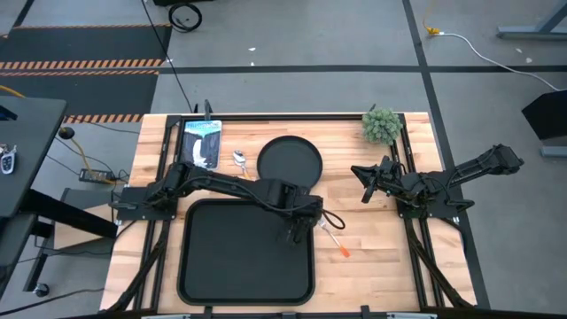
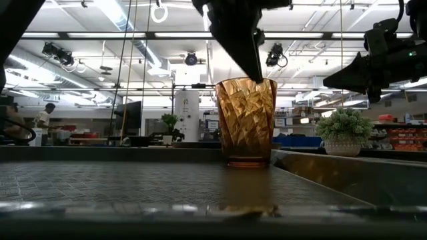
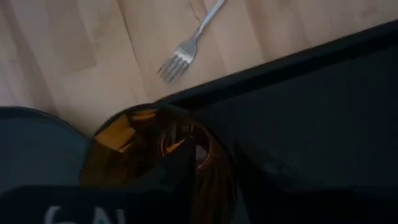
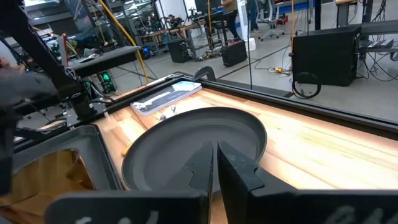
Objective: Pick and place plate/cup/fork/spoon on tray
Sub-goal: Put the brown cup on the black tray, then put the black plate to the bottom of the brown cup on the black tray
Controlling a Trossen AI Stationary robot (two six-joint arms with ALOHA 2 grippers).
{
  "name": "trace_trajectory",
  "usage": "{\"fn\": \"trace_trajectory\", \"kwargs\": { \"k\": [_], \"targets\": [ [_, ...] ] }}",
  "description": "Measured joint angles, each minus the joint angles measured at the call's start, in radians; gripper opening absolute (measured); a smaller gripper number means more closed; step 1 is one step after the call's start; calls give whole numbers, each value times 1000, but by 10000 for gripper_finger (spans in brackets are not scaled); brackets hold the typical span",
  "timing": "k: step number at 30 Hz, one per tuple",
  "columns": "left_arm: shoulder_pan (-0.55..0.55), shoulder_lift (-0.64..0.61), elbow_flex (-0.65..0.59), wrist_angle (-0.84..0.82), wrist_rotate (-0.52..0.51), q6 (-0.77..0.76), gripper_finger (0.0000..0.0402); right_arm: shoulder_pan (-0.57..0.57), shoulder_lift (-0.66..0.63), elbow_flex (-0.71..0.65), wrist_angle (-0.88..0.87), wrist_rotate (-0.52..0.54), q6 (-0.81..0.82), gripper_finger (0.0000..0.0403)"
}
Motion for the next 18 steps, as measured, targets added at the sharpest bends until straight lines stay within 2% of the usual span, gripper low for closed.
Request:
{"fn": "trace_trajectory", "kwargs": {
  "k": [6,11,18],
  "targets": [
    [8,-63,2,-43,-1,9,121,0,0,0,0,0,0,28],
    [58,-76,-1,-196,-52,21,121,0,0,0,0,0,0,28],
    [149,-106,-155,-211,-53,11,121,0,0,0,0,0,0,28]
  ]
}}
